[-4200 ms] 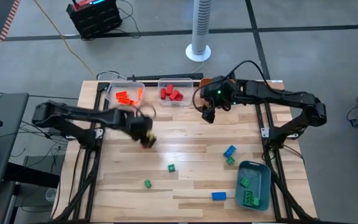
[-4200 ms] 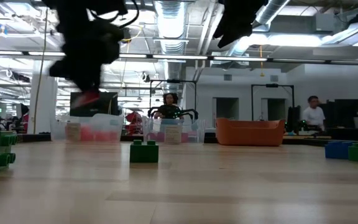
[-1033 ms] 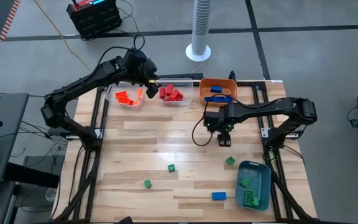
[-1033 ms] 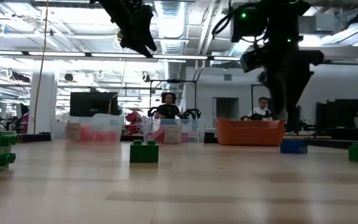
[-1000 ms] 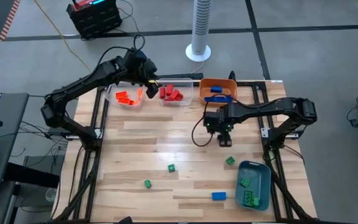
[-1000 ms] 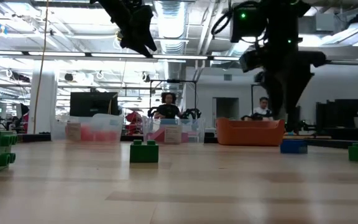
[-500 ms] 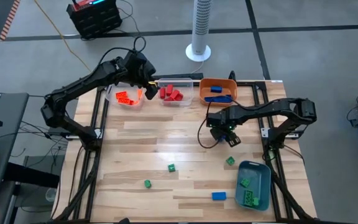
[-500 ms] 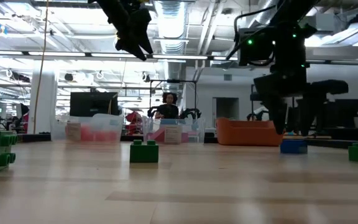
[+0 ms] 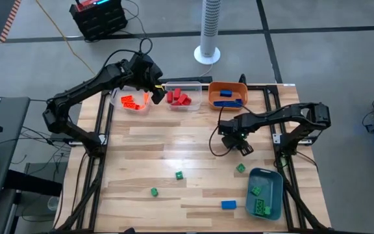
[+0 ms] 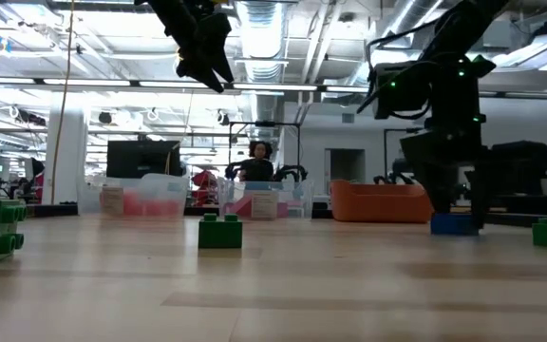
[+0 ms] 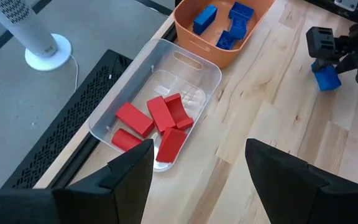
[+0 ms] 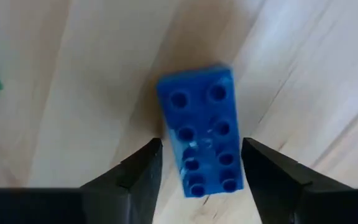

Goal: Sort blocks
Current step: Put the blue game piece into the orange bin

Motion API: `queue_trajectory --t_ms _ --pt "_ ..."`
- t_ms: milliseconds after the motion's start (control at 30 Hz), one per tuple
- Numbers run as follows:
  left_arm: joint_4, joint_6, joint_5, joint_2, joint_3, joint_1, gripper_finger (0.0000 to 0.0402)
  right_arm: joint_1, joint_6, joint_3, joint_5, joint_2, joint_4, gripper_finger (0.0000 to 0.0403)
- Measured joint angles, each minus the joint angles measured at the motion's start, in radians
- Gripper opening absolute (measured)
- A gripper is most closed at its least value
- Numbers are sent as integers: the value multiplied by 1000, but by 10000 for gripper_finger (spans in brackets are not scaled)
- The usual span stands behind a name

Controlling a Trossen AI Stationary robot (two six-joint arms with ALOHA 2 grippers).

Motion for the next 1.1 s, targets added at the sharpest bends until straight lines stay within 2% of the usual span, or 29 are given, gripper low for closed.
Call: queue_trajectory --t_ms 100,300,367,533,667,833,1000,1100 --pt "-1 0 0 0 0 0 249 -14 30 0 0 0 28 193" --pt "-16 0 0 0 0 0 249 -46 71 8 -1 -3 49 88" --pt "-24 0 -1 0 0 0 249 -58 79 27 -4 -1 33 70" --pt "-50 0 -2 0 0 0 249 -125 79 154 -7 -3 -7 69" --pt "-65 6 -2 0 0 0 249 -209 72 281 -54 -2 -24 75" --pt "-84 5 -2 0 0 0 249 -345 102 419 1 -2 1 76" --pt "-86 2 -2 0 0 0 249 -500 156 437 18 3 31 76" --pt "-86 -3 -2 0 0 0 249 -554 204 434 27 43 33 80"
